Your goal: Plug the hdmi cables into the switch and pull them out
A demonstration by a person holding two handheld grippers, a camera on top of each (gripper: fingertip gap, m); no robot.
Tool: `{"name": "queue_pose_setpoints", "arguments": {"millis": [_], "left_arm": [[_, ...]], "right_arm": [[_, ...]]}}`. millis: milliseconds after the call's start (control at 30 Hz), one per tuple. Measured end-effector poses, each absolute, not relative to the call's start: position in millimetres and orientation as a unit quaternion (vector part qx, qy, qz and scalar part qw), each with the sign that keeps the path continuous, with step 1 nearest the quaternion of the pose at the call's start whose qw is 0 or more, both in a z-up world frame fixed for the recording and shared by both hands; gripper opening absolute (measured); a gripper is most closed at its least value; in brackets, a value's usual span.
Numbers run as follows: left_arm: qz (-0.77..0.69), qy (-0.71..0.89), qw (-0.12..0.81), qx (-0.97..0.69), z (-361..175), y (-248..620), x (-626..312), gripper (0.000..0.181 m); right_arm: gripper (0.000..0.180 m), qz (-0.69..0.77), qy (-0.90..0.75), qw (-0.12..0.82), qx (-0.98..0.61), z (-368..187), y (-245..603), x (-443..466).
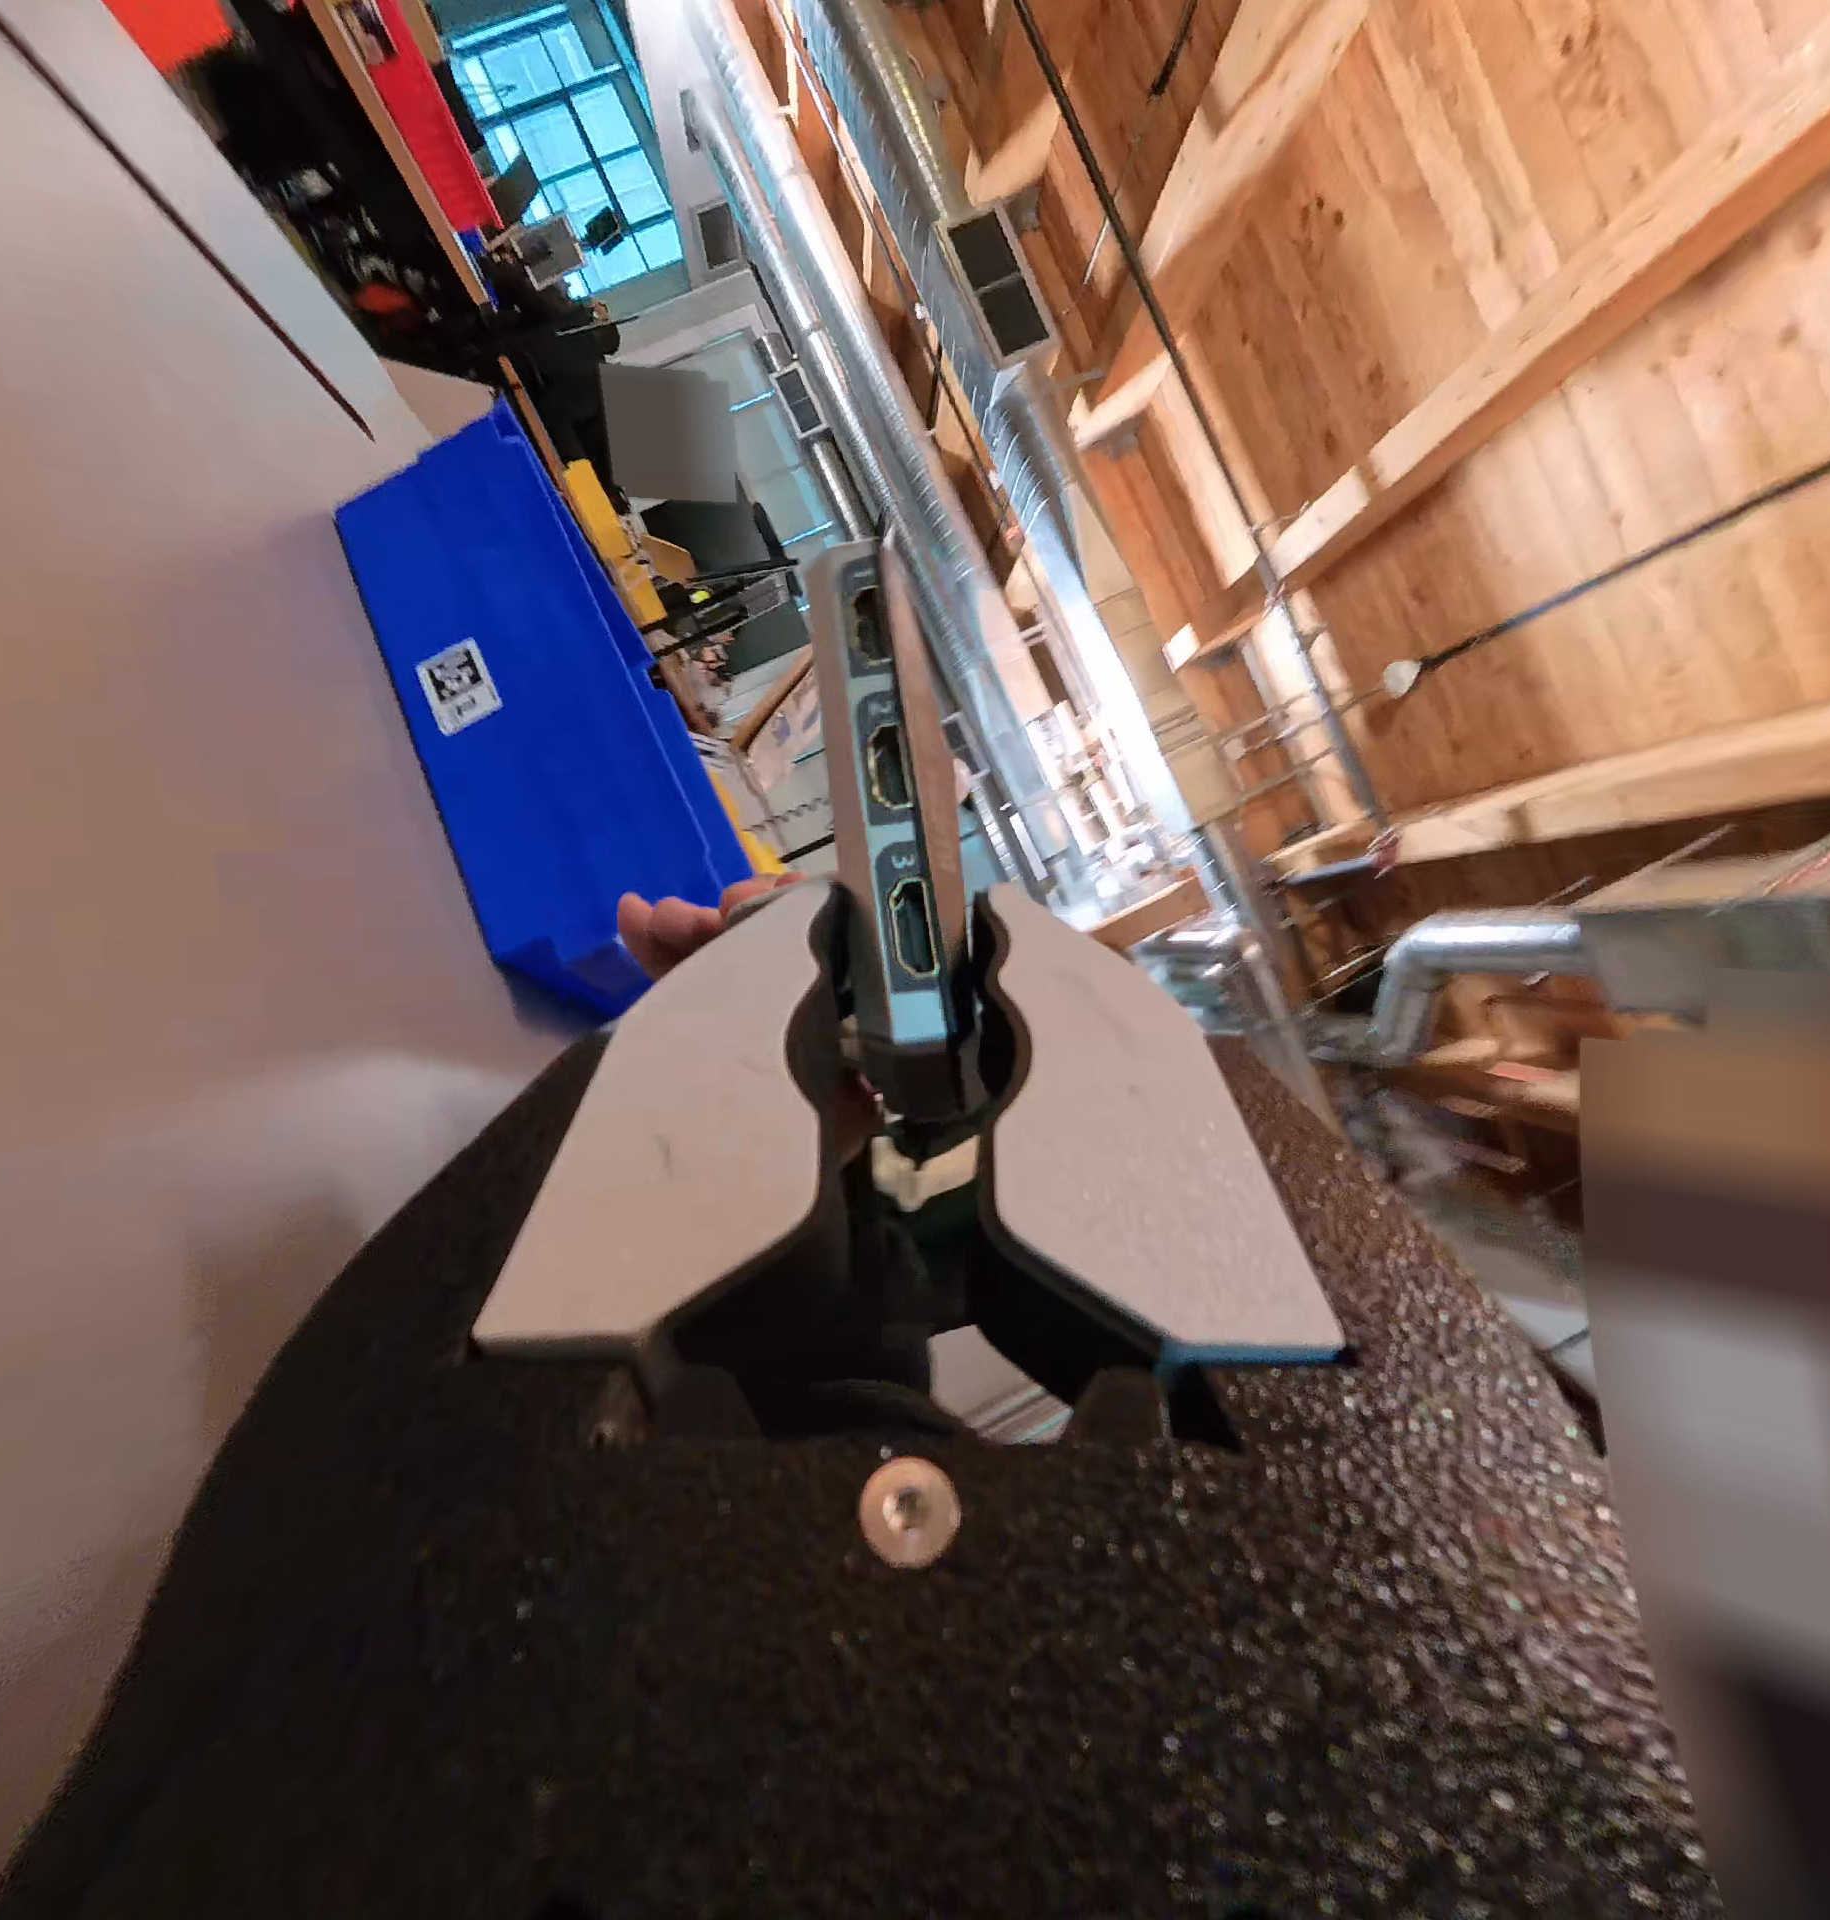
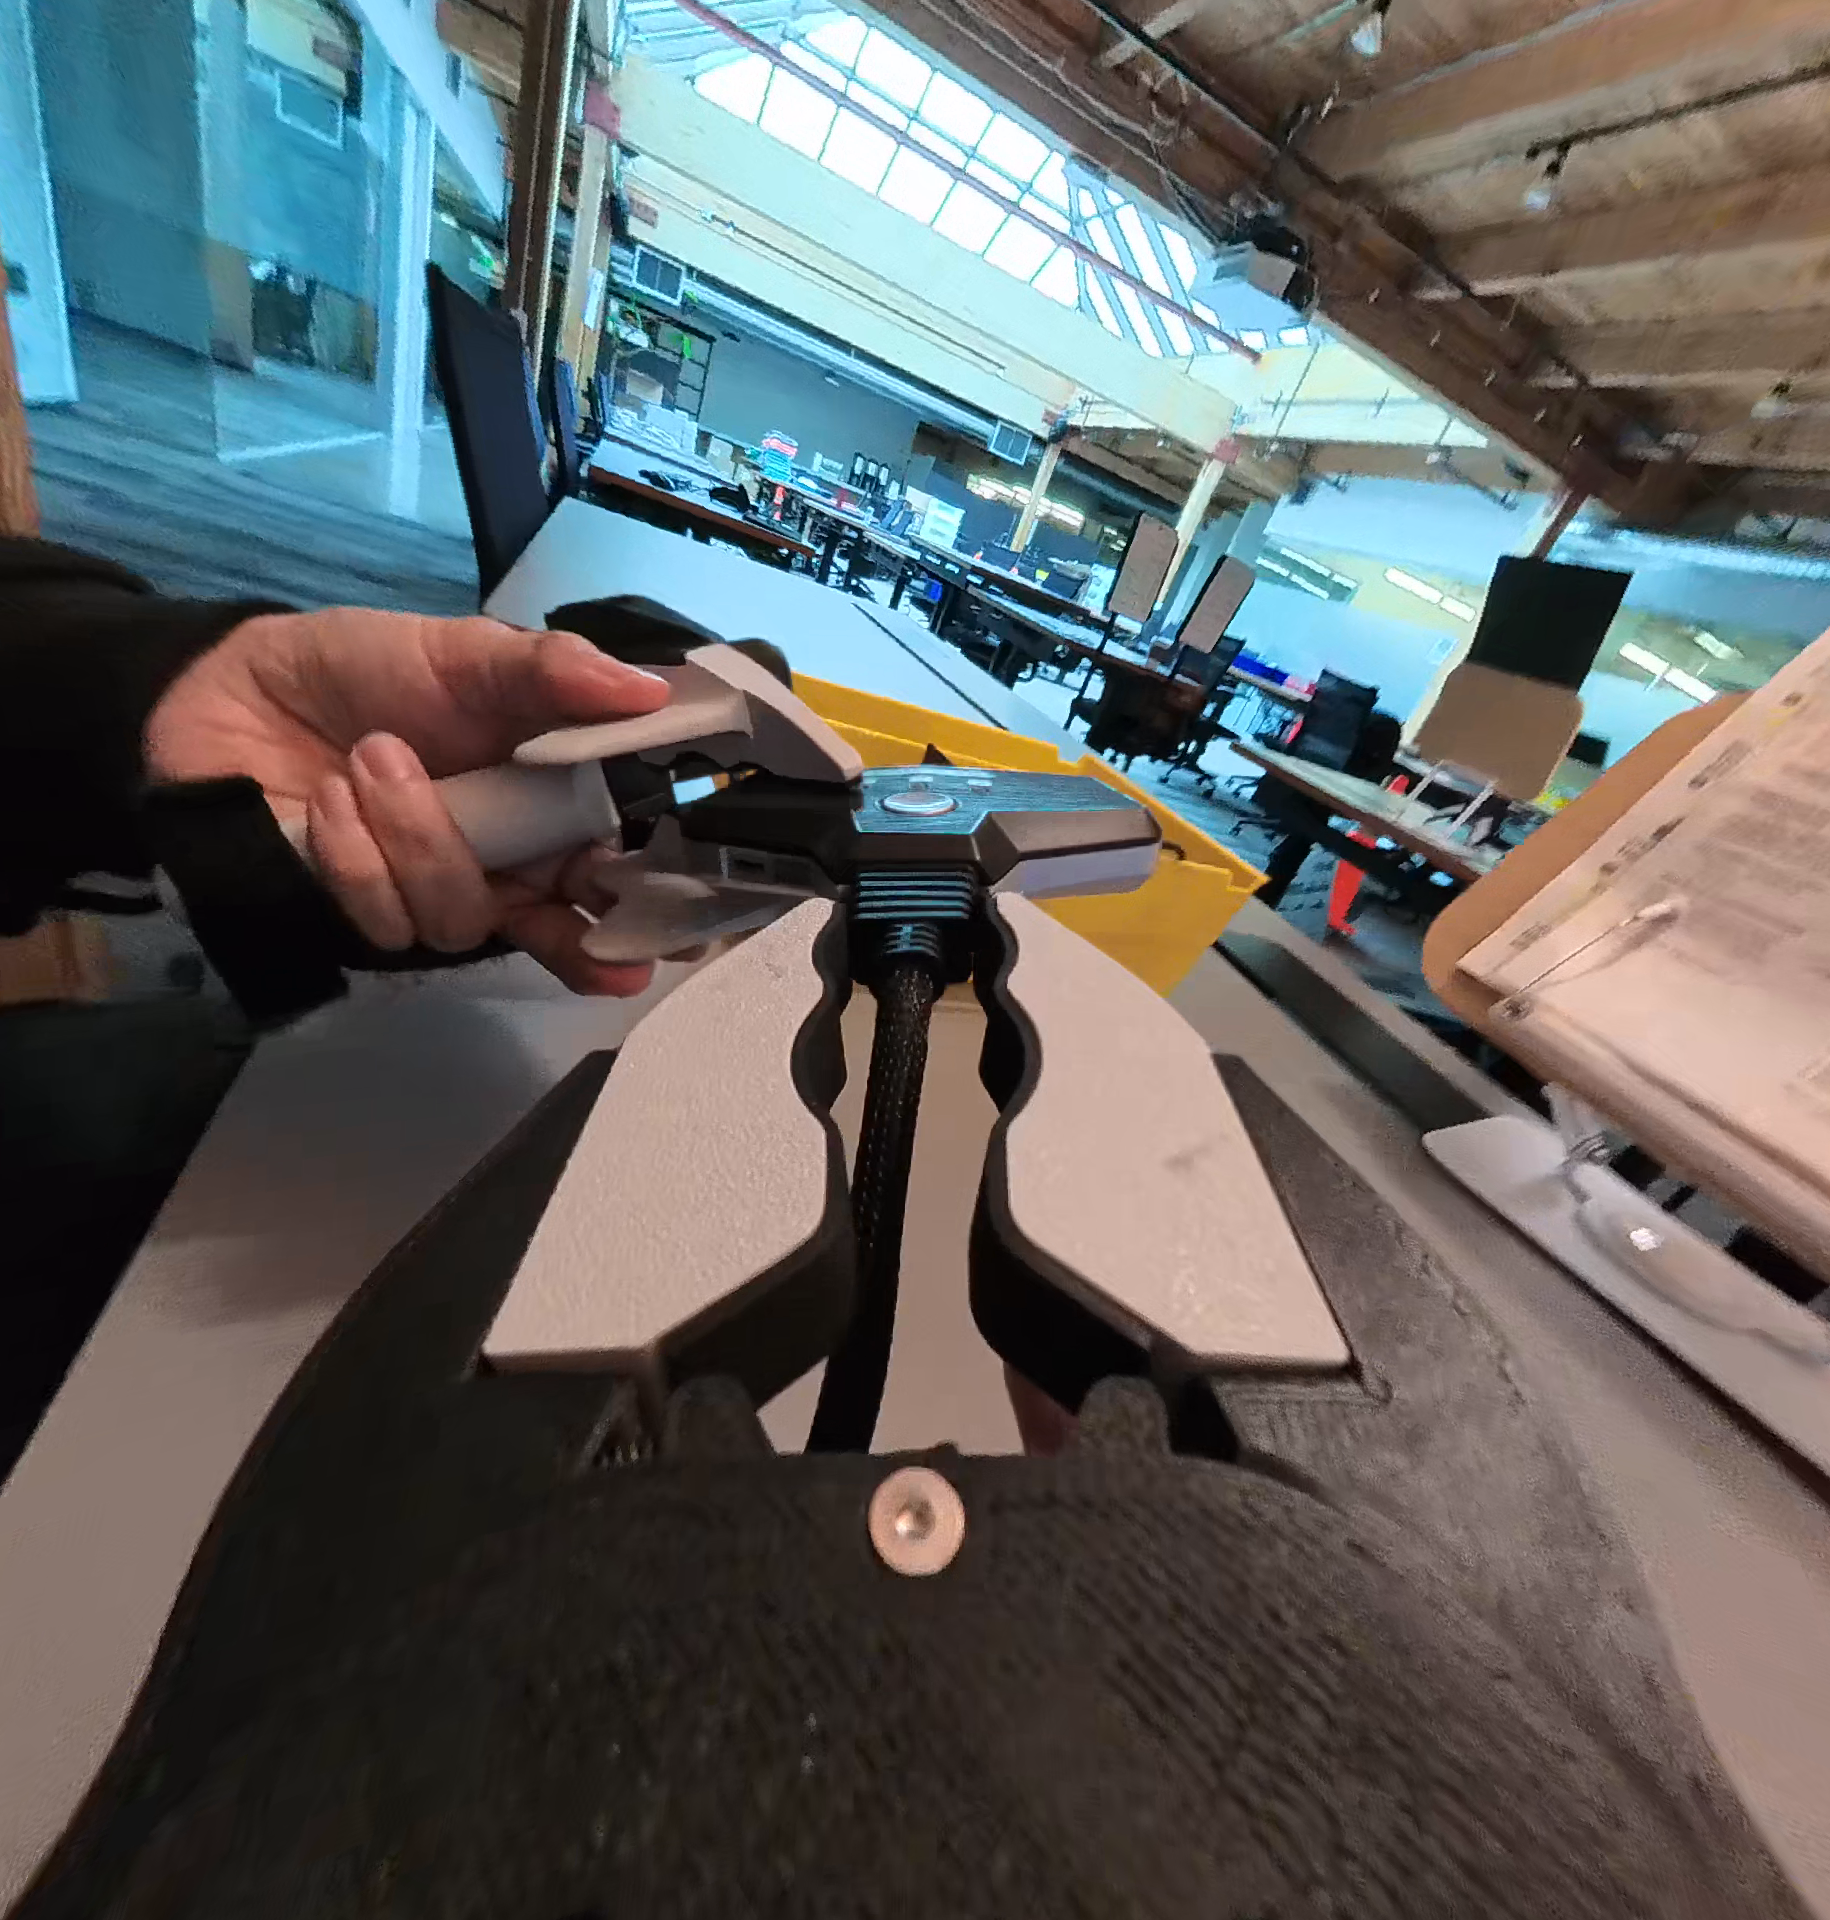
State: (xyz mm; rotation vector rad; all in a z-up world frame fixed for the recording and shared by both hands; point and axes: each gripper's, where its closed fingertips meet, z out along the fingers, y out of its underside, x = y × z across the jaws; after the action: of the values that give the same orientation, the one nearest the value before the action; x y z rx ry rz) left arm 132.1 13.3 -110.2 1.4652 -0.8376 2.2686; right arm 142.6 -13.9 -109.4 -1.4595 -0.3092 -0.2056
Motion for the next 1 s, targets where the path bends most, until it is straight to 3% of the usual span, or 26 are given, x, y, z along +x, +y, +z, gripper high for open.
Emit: {"name": "queue_pose_setpoints", "arguments": {"millis": [100, 167, 300, 567, 733, 1000], "left_arm": [[0.81, -0.347, 0.05, 0.47, -89.7, 27.9, 129.4, 0.031], [0.811, -0.398, -0.074, 0.423, -67.1, 41.2, 122.7, 0.031], [0.702, -0.535, -0.286, 0.373, -57.2, 53.8, 121.1, 0.041], [0.659, -0.566, -0.341, 0.36, -69.0, 54.3, 131.5, 0.042], [0.596, -0.606, -0.383, 0.361, -94.1, 67.3, 136.5, 0.043], [0.369, -0.69, -0.569, 0.252, -107.2, 95.9, 151.1, 0.06]], "right_arm": [[0.022, -0.034, -0.096, 0.758, -0.644, -99.0, -16.5, 148.8], [0.023, -0.013, -0.048, 0.784, -0.619, -82.7, -24.2, 163.2], [0.022, -0.073, -0.006, 0.811, -0.581, -43.0, -33.8, 202.3], [0.022, -0.28, 0.0, 0.854, -0.439, 70.4, -21.5, 266.1], [0.022, -0.446, -0.01, 0.728, -0.521, 4.6, 8.4, 283.6], [0.022, -0.235, -0.126, 0.719, -0.642, -75.1, 7.5, 213.3]]}}
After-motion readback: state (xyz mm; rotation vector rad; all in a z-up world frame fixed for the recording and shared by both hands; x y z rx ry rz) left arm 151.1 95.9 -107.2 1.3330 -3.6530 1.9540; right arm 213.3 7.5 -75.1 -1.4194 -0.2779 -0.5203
